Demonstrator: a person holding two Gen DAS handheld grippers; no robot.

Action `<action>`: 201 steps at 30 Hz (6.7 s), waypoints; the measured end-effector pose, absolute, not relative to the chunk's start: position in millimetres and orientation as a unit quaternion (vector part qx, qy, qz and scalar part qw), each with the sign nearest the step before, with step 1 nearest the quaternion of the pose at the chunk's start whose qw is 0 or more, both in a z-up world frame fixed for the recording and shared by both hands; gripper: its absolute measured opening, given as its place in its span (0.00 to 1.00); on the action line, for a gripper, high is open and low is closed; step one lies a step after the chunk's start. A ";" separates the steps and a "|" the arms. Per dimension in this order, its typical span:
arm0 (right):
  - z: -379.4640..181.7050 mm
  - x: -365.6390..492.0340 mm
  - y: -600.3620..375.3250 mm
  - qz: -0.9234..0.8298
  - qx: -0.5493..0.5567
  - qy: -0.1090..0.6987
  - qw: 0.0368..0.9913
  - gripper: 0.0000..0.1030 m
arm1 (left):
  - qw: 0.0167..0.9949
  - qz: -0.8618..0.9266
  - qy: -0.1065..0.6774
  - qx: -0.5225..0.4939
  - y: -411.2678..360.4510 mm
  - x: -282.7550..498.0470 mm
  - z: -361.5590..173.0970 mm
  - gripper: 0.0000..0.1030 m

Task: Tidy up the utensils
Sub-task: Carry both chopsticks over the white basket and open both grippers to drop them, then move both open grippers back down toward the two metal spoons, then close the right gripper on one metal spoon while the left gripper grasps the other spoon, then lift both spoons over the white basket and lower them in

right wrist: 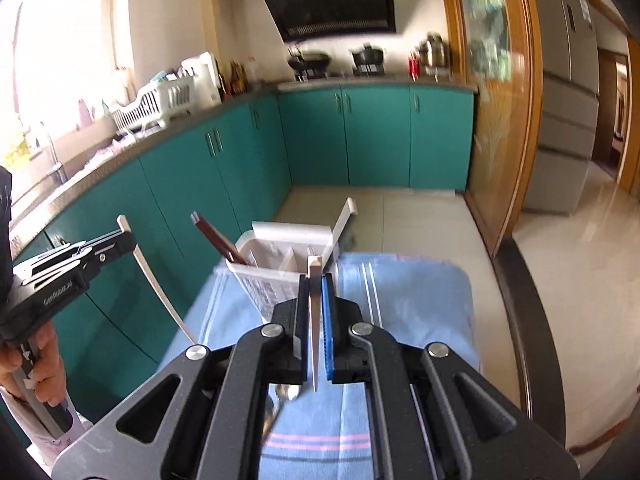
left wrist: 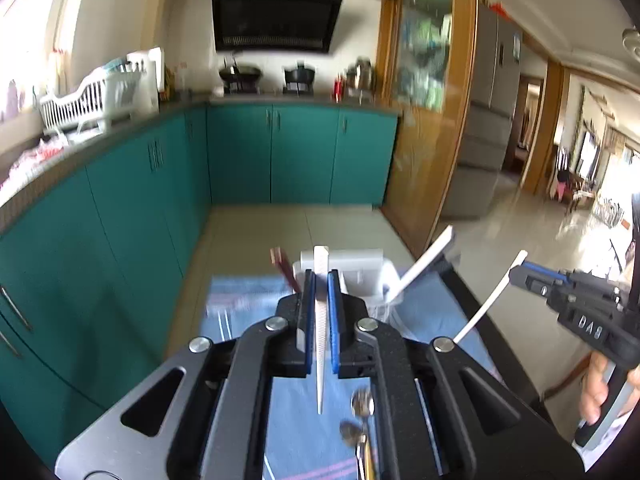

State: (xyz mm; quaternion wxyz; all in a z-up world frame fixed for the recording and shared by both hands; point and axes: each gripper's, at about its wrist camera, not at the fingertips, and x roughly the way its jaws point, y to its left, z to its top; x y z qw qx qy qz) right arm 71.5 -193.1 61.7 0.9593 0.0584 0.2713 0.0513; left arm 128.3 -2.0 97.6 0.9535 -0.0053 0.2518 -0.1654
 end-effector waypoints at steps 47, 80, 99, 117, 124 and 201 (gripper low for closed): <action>-48.2 77.9 -187.3 0.025 0.074 0.365 0.928 0.48 | 0.967 0.026 0.240 -0.082 80.6 133.4 44.2 0.47; -154.4 113.3 -86.2 0.084 0.044 0.478 0.873 0.46 | 0.858 -0.080 0.507 0.014 41.8 190.1 -117.0 0.59; -152.7 114.9 -66.8 0.132 0.016 0.466 0.875 0.46 | 0.848 -0.059 0.527 0.014 48.4 188.0 -138.7 0.62; -177.6 182.3 -140.8 0.153 0.124 0.502 0.842 0.04 | 0.838 -0.081 0.539 0.004 41.5 192.1 -148.4 0.62; -154.1 148.0 -165.0 0.108 0.072 0.486 0.864 0.04 | 0.815 -0.179 0.551 0.000 13.3 178.1 -146.4 0.62; 46.1 189.3 -202.6 -0.064 -0.005 0.180 0.982 0.03 | 0.880 -0.398 0.251 -0.066 -109.6 299.1 34.3 0.01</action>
